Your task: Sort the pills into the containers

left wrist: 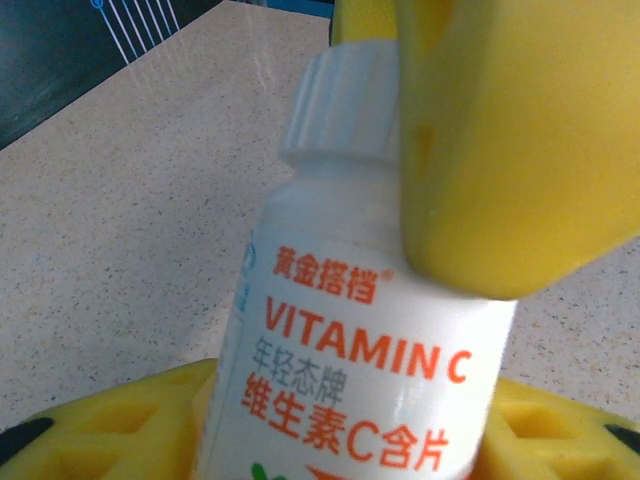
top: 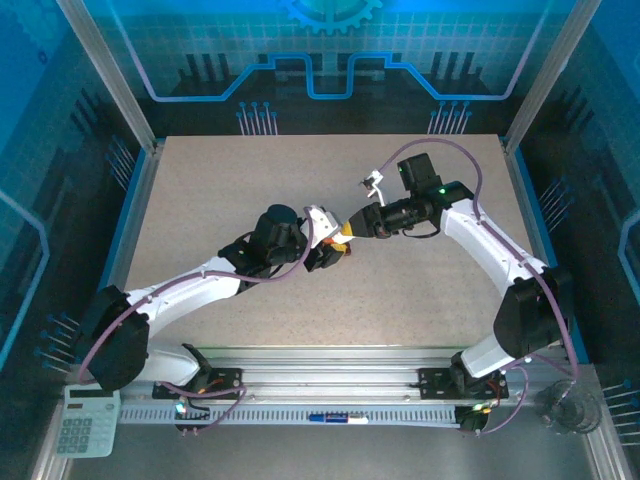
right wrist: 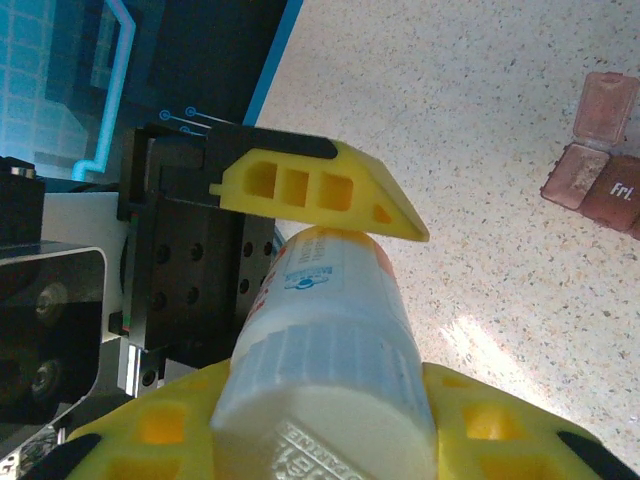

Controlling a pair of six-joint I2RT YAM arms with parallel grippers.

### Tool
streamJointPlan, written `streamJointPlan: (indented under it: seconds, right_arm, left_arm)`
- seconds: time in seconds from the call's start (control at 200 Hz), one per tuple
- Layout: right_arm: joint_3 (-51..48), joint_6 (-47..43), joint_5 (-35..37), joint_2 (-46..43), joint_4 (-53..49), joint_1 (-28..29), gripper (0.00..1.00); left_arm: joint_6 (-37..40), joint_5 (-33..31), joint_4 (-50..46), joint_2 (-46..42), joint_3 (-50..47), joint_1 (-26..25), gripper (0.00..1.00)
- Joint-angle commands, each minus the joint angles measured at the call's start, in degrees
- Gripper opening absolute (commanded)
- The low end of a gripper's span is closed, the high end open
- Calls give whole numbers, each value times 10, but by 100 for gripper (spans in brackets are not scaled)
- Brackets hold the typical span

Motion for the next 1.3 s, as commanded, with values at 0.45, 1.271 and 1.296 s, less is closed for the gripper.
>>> streamJointPlan:
  seconds: [0.45,1.271,1.296]
  right_arm:
    - [-11,20,-9,-23,23,1,46]
    - [-169,344,221,-189,312,-29,77]
    - [-163,345,225,-184,312,-24,77]
  left_arm:
    - [-42,13,26,-3,17,8,13]
    - [-63,41,-20,3,39,30,0]
    - [-64,43,-20,5,41,30,0]
